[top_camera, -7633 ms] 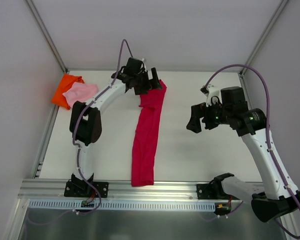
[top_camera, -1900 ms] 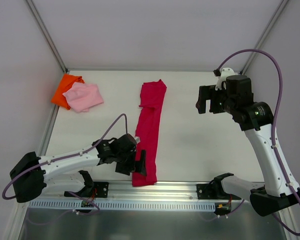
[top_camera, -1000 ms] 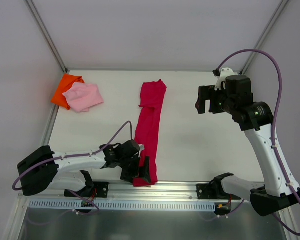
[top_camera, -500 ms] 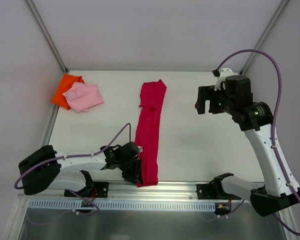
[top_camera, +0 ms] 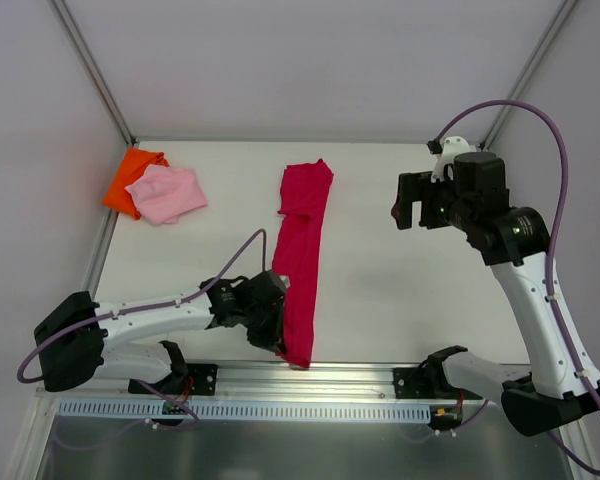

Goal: Fold and stack the t-shirts
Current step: Grab the bottom of the folded rectangular tshirt with left arm, then fold the folded rectangular tshirt in 1/3 of the way

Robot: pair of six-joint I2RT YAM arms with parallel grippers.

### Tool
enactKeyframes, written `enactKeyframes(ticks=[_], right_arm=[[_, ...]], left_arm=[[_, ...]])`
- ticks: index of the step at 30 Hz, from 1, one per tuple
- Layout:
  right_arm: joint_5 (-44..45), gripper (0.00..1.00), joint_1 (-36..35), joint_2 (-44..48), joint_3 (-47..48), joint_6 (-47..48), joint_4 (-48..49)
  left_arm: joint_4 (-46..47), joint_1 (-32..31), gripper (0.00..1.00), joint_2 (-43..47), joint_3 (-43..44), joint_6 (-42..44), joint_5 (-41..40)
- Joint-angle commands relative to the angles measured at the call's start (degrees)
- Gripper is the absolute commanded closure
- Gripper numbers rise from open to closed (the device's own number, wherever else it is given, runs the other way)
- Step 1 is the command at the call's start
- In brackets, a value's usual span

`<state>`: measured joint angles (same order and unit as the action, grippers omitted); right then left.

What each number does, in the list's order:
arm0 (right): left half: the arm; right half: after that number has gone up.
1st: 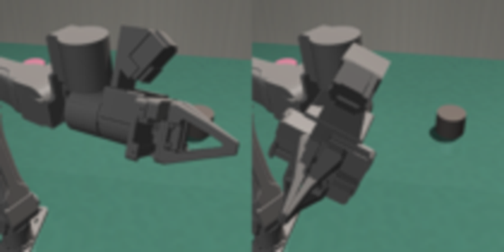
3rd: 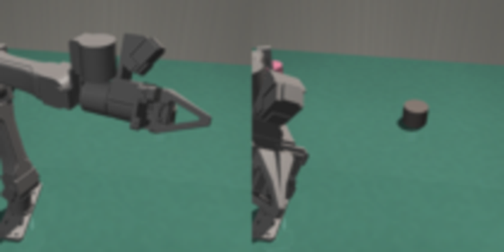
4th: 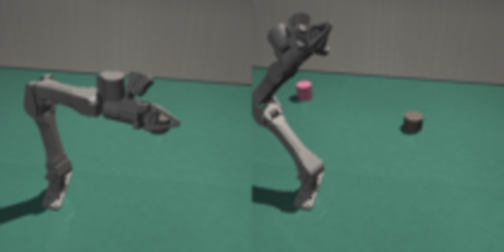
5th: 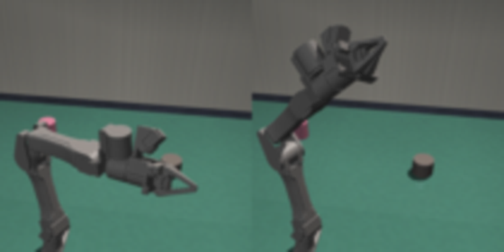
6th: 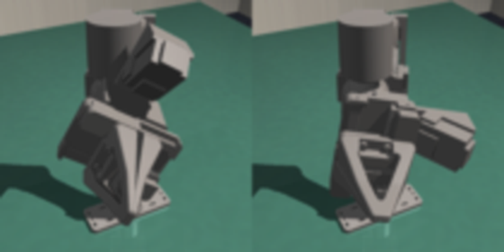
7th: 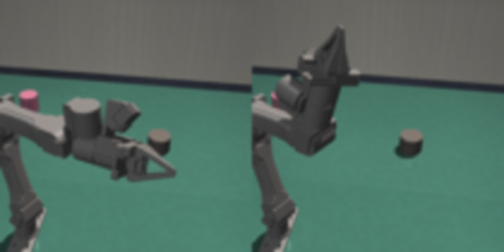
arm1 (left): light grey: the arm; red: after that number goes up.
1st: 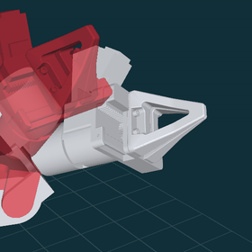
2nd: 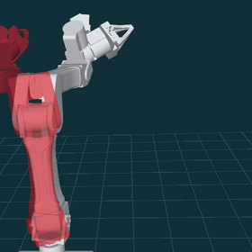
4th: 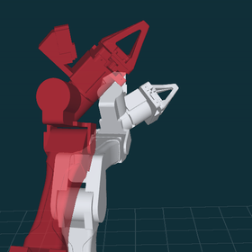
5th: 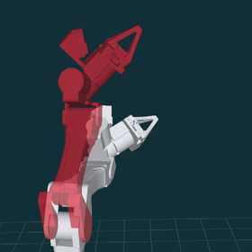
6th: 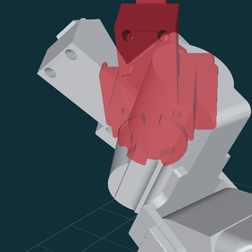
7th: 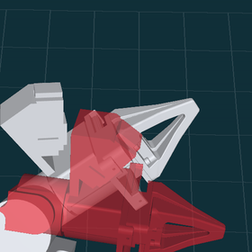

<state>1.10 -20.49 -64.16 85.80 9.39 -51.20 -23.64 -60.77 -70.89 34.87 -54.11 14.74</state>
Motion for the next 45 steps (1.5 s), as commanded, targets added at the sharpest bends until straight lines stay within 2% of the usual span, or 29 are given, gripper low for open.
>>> enactKeyframes(ticks=[1, 7, 18, 23, 29, 36, 45], right_arm=[[0.65, 0.04, -0.34, 1.93, 0.77, 0.98, 1.28], [1.71, 0.04, -0.34, 2.20, 1.38, 1.07, 1.10], [4.08, 0.04, -0.34, 3.34, 3.59, 2.39, -1.09], [4.52, 0.04, -0.34, 3.96, 3.50, 2.39, -1.97], [4.52, 0.04, -0.34, 4.66, 2.80, 2.04, -2.85], [5.57, 0.04, -0.25, 5.45, 2.18, 2.30, -4.26], [6.37, 0.03, -0.34, 5.98, 0.95, 2.65, -4.87]], left_arm=[[-5.97, -0.31, 1.00, 2.78, 8.17, 2.42, -6.29], [-10.99, 0.39, 1.00, 0.85, 16.27, 4.80, -9.29], [-12.66, 4.69, 1.00, -3.02, 20.32, 6.91, -10.61], [-11.35, 8.91, 1.00, -5.21, 21.46, 7.44, -10.35], [-10.29, 13.74, 1.00, -11.53, 27.43, 10.16, -10.17], [-9.94, 16.03, 1.00, -17.52, 34.20, 13.23, -9.91], [-9.85, 19.90, 1.00, -22.36, 38.77, 17.54, -9.38]])
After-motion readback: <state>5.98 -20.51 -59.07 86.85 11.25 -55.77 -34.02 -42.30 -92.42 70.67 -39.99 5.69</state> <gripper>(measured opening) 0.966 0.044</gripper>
